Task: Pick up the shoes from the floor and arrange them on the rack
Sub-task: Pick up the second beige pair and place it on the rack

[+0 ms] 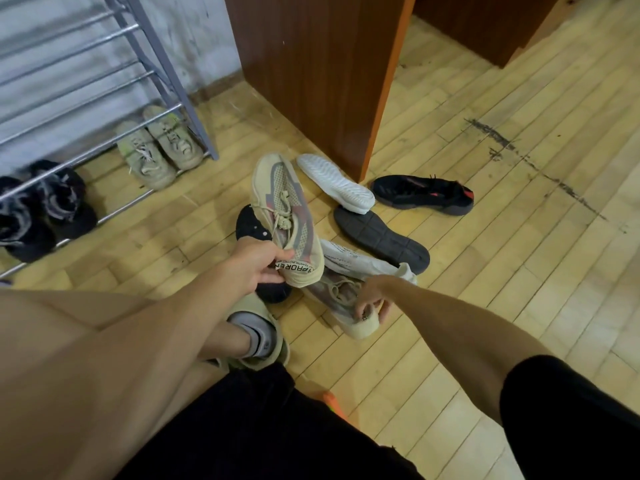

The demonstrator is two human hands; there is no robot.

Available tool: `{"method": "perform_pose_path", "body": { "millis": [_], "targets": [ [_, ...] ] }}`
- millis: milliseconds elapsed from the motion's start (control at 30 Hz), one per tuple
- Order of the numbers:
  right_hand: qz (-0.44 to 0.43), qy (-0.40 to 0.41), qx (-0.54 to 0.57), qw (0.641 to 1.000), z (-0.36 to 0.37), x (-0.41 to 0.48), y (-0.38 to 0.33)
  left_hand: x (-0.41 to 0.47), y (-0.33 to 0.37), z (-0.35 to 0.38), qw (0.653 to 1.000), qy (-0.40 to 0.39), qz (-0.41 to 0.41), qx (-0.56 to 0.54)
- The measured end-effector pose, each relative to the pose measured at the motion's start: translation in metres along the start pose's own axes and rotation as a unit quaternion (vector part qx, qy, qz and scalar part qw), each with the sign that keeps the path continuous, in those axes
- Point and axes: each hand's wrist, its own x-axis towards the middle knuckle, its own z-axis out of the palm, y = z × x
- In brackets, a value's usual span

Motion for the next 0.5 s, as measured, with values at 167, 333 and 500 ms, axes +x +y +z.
{"method": "perform_pose_path", "body": {
  "millis": [167,333,500],
  "targets": [
    [0.010,-0.038,-0.018,0.999,-0.052,-0.028,-0.025,-0.003,0.009,-0.005,0.998,0.027,0.015,-0.046],
    [0.012,-0.049,-0.031,0.998,-0.084,-0.054,-0.041,-0.007,0.022,-0.018,0.988,0.068,0.028,-0.136],
    [-0.046,-0.037,0.057,0.997,-0.104,-0.068,-0.072,-0.013,0.033,-0.041,0.973,0.108,0.034,-0.202]
  ]
}}
